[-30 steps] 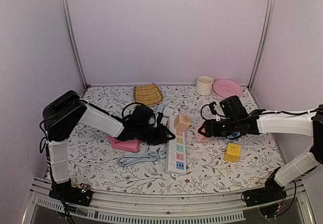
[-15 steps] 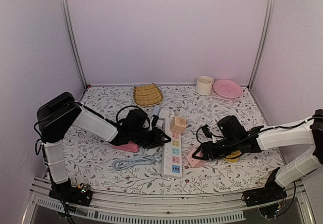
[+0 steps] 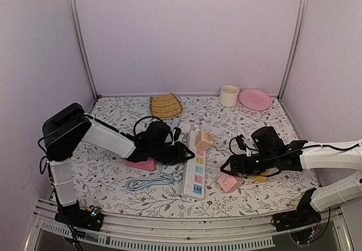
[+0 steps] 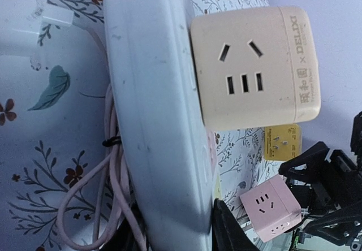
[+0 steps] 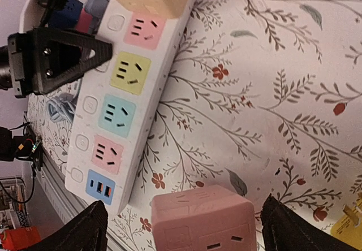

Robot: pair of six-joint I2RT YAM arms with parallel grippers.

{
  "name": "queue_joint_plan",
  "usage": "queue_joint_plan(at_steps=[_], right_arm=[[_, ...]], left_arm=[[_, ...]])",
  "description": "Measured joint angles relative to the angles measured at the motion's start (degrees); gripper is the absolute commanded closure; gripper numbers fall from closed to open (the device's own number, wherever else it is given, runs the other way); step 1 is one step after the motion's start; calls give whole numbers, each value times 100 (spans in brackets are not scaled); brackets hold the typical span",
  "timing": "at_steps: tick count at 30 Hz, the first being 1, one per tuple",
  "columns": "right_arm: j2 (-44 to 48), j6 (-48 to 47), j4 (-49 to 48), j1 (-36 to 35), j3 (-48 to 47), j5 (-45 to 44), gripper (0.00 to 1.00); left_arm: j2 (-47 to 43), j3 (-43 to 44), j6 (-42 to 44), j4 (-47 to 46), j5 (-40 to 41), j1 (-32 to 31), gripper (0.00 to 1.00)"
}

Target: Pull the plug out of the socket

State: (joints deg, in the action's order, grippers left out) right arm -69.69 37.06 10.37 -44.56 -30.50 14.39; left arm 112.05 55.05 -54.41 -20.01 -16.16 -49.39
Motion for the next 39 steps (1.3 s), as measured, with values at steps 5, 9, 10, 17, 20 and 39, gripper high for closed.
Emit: queue_joint_plan(at_steps=[5, 9, 10, 17, 20, 39], right_arm=[[-28, -109, 109, 28, -603, -466, 1], [-293, -216, 120, 48, -1156, -802, 1], [-389, -236, 120, 57, -1290, -861, 1], [-1200, -184, -79, 188, -1899, -968, 1], [-1613, -116, -146, 273, -2107, -960, 1], [-3016, 498, -885, 557, -2605, -417, 48]], left_arm=[[0, 31, -9, 9, 138, -55, 100], [0, 94, -17, 72, 232, -98, 100], [0, 109, -22, 87, 260, -111, 100], [4, 186, -35, 146, 452, -197, 100], [20, 225, -35, 155, 531, -238, 100], [42, 426, -50, 328, 1281, -542, 100]])
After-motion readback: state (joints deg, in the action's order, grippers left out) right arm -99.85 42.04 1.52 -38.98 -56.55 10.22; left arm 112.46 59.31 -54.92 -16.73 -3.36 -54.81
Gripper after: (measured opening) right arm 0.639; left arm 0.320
